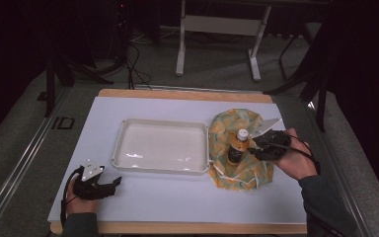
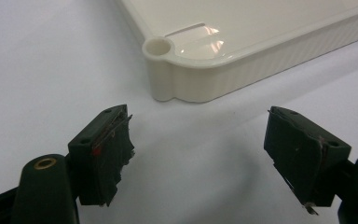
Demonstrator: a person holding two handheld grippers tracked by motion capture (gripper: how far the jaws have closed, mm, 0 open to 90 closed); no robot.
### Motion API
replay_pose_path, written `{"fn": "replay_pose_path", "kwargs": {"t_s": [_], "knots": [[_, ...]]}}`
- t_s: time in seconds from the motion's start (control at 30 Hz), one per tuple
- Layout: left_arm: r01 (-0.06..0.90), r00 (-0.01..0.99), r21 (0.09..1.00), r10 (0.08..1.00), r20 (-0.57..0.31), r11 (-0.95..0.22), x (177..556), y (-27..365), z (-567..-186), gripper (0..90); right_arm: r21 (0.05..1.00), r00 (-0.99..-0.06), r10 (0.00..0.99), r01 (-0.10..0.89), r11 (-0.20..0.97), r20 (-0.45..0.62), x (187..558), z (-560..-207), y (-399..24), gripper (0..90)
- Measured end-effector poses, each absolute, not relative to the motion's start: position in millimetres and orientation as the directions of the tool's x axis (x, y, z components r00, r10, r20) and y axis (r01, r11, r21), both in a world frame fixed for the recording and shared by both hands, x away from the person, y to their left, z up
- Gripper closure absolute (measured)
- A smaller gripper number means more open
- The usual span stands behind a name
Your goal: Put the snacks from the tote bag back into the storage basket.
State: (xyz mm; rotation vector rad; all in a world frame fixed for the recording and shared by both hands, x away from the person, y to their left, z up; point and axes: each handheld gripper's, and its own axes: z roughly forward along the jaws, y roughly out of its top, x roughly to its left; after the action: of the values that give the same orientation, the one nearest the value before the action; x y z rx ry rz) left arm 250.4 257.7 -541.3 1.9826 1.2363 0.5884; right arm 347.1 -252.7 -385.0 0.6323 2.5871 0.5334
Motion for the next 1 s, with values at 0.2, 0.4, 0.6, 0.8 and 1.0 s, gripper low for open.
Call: {"fn": "replay_pose_path", "kwargs": {"t_s": [0.2, 0.4, 0.6, 0.8, 1.0], "knots": [[0.573, 0.437, 0.769, 0.9, 0.007, -0.284, 250, 258, -541, 23.1, 0.447, -0.808, 0.502, 0.343, 0.826, -0.309, 349, -383, -250, 57.8], [0.579, 0.44, 0.762, 0.898, 0.009, -0.292, 251, 257, -542, 23.0, 0.425, -0.816, 0.485, 0.336, 0.84, -0.314, 354, -377, -243, 57.8], [0.578, 0.439, 0.762, 0.898, 0.01, -0.291, 251, 257, -542, 23.1, 0.418, -0.817, 0.481, 0.334, 0.845, -0.319, 358, -373, -240, 56.7], [0.577, 0.441, 0.762, 0.898, 0.013, -0.294, 251, 257, -542, 23.1, 0.405, -0.823, 0.474, 0.336, 0.85, -0.313, 362, -371, -235, 54.3], [0.577, 0.439, 0.763, 0.898, 0.011, -0.291, 251, 257, -542, 23.1, 0.394, -0.829, 0.464, 0.332, 0.857, -0.312, 365, -370, -231, 53.3]]}}
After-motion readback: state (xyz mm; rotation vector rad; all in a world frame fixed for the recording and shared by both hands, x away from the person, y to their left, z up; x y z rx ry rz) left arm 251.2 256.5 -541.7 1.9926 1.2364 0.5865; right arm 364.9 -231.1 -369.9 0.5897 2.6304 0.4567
